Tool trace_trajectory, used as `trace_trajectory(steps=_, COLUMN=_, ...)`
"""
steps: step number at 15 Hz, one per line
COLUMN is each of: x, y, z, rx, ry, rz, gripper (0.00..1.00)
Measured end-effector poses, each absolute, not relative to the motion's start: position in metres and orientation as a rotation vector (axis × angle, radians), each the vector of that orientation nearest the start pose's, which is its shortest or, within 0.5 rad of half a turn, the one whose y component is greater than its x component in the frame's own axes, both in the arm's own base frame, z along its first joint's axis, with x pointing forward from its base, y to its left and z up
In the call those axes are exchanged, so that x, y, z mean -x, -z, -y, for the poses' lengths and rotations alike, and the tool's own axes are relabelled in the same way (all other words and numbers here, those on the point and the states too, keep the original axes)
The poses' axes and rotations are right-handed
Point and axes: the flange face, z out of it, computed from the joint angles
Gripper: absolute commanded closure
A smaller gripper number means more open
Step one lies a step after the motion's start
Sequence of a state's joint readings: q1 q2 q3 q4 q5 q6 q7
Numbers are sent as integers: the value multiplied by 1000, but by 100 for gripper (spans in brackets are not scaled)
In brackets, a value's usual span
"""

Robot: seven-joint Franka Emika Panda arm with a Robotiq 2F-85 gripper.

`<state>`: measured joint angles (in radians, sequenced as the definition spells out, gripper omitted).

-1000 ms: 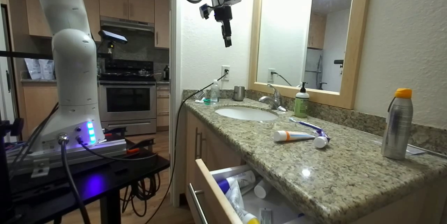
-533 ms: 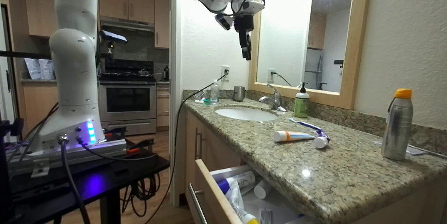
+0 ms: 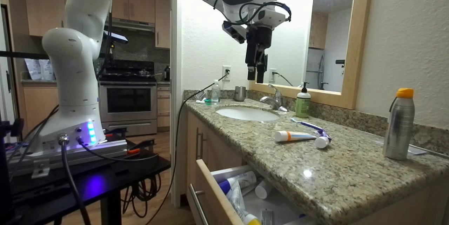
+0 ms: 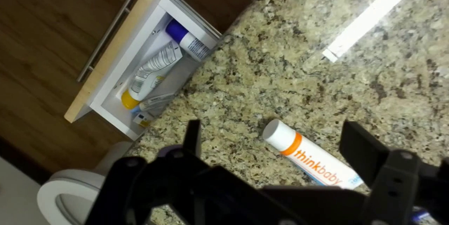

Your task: Close the drawer

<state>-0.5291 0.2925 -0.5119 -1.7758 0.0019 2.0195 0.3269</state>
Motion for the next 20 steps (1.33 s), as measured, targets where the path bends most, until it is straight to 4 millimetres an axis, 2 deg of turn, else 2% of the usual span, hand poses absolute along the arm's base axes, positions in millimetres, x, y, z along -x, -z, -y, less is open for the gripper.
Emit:
trace_trajectory(steps=6, x=-345, y=-417, z=527, rx=2545, ry=-67, rz=-2025, gripper=0)
trace_trajectory(steps=8, x=-338, y=-411, z=534, rx=2517, ry=-67, rz=-2075, gripper=0)
trace_trajectory(steps=9, x=-328, y=-403, z=542, rx=2514, ry=-61, rz=-2105, gripper=0)
trace_trajectory(steps=12, x=-273, y=-357, z=580, rx=2522, ry=-81, rz=-2219, gripper=0)
trace_trajectory(steps=15, x=-209, y=-300, z=609, rx=2588, ry=-247, rz=-2302, gripper=0)
trace_trajectory(steps=17, x=-169, y=-264, z=621, rx=2661, ry=-386, rz=-2305, gripper=0)
trace_trajectory(steps=20, x=-133, y=-227, z=631, rx=2725, ry=-590, rz=-2290, gripper=0)
